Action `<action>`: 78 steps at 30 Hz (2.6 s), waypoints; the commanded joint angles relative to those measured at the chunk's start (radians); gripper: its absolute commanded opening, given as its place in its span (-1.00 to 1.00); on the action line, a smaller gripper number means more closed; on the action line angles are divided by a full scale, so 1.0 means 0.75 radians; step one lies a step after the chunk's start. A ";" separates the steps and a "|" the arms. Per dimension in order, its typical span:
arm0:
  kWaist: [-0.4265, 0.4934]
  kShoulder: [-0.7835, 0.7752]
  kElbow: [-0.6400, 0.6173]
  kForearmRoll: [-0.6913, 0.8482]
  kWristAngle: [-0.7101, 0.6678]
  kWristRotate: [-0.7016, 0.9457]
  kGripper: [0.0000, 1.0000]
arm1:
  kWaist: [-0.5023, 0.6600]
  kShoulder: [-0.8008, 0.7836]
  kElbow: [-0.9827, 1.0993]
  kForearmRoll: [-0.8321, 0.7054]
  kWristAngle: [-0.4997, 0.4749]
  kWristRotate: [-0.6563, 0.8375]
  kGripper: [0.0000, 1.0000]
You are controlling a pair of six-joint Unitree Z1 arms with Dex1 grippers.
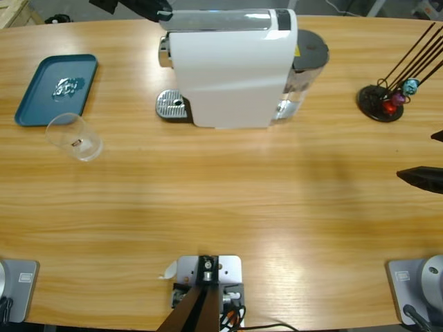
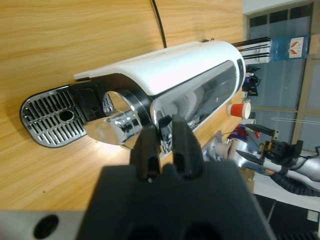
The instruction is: Pour coffee
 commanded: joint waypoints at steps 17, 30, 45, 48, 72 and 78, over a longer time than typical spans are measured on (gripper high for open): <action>-0.156 -0.020 -0.174 -0.235 -0.246 0.297 0.57 | -0.017 0.040 0.026 0.000 0.027 -0.013 0.81; -0.268 -0.417 0.269 -0.216 0.172 1.042 1.00 | -0.362 -0.097 0.072 -0.156 -0.332 0.151 0.79; -0.392 -0.746 0.743 -0.205 0.431 0.956 1.00 | -0.555 0.263 0.549 -1.000 -0.408 0.326 0.61; -0.397 -0.743 0.733 -0.205 0.431 0.948 1.00 | -0.557 0.292 0.578 -1.076 -0.411 0.316 0.60; -0.401 -0.652 0.741 -0.207 0.431 0.955 1.00 | -0.737 0.649 0.685 -1.536 -0.326 0.222 0.40; -0.401 -0.652 0.734 -0.207 0.431 0.955 1.00 | -0.739 0.705 0.681 -1.583 -0.301 0.212 0.33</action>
